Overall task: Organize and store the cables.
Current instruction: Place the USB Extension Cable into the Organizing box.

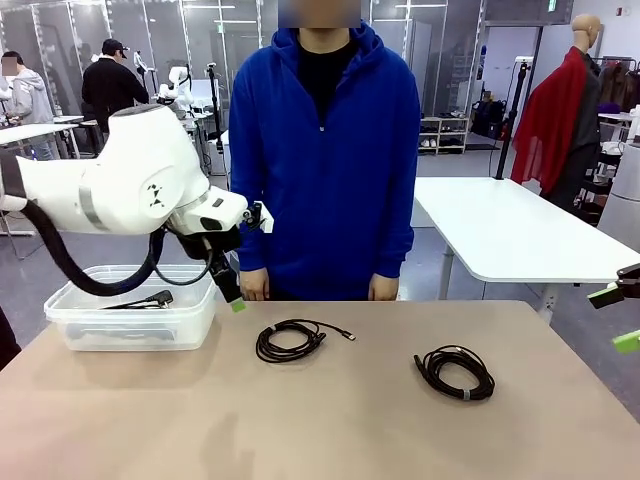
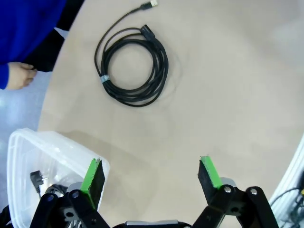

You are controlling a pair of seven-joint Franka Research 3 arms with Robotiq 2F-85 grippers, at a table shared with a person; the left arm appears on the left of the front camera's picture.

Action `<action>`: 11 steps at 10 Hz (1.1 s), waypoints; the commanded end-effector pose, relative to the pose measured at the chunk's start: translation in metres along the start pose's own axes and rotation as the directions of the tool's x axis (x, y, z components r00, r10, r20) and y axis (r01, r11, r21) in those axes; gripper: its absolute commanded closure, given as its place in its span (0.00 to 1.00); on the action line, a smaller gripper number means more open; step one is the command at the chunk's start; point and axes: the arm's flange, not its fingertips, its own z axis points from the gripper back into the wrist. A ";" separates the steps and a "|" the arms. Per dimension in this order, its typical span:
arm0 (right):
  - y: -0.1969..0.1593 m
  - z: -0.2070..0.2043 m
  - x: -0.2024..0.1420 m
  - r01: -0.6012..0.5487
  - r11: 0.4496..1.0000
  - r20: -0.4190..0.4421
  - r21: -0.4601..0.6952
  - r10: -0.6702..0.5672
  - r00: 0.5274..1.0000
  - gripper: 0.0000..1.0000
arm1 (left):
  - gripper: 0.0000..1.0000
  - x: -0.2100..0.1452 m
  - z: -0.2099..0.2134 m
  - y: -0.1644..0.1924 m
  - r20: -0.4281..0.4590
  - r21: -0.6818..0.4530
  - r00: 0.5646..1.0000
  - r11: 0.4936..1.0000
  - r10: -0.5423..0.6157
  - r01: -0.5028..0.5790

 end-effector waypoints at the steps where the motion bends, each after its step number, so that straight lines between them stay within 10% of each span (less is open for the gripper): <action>1: 0.001 -0.001 -0.001 -0.002 1.000 0.009 0.000 0.002 1.000 0.00 | 0.00 0.023 -0.005 0.007 -0.033 -0.022 0.999 0.999 0.043 -0.044; 11: 0.001 -0.001 -0.001 -0.002 1.000 0.009 0.000 0.002 1.000 0.00 | 0.00 0.075 -0.108 0.066 -0.105 -0.005 0.928 0.933 0.358 -0.361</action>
